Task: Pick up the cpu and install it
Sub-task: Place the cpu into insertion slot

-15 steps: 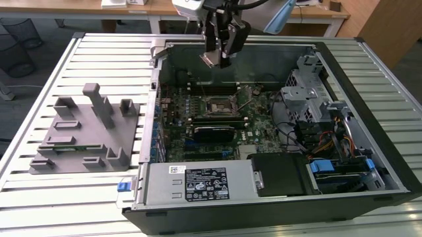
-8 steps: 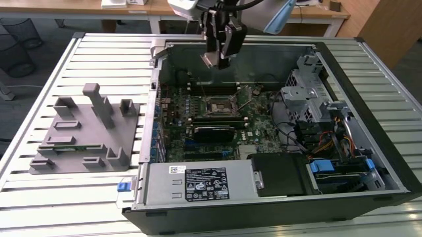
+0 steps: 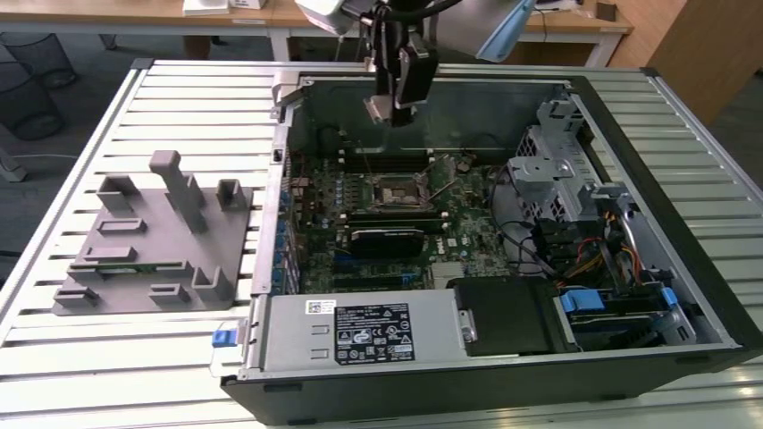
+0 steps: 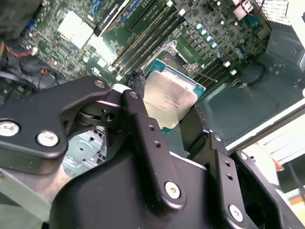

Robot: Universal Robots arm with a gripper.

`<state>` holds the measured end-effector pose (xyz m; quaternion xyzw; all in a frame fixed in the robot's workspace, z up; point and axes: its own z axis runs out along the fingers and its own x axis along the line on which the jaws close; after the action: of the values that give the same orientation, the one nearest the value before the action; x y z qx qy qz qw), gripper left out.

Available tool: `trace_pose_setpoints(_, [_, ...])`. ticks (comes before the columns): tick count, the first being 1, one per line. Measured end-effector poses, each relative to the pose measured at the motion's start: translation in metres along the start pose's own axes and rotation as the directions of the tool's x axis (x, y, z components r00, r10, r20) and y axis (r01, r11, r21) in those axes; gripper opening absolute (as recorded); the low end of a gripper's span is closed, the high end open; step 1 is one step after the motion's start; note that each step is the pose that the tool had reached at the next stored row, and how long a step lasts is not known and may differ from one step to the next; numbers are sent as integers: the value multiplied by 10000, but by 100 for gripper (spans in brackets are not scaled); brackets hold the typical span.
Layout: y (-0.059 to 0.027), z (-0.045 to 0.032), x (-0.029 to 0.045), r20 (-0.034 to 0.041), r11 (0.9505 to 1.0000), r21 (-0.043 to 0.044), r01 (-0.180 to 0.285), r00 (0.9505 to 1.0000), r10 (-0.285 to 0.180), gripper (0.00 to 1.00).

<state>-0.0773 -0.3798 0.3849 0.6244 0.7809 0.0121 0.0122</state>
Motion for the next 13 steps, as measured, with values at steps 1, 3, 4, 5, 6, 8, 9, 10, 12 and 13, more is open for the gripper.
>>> trace_pose_setpoints(1, [0, 2, 1, 5, 9999, 1, -133, 9999, 133, 54])
trace_pose_setpoints(3, [1, 6, 5, 12, 9993, 1, -372, 9993, 372, 54])
trace_pose_setpoints(4, [1, 8, 8, 16, 9989, 2, -475, 9989, 475, 54])
trace_pose_setpoints(5, [2, 11, 13, 20, 9985, 3, -550, 9985, 550, 54])
trace_pose_setpoints(6, [3, 15, 16, 20, 9982, 2, -596, 9982, 596, 54])
trace_pose_setpoints(8, [7, 23, 25, 21, 9982, 2, -607, 9982, 607, 54])
trace_pose_setpoints(9, [8, 26, 27, 20, 9982, 1, -607, 9982, 607, 54])
trace_pose_setpoints(10, [8, 30, 29, 18, 9982, -1, -607, 9982, 607, 54])
trace_pose_setpoints(12, [8, 35, 31, 16, 9981, 0, -608, 9981, 608, 54])
trace_pose_setpoints(13, [8, 39, 32, 16, 9981, 1, -609, 9981, 609, 54])
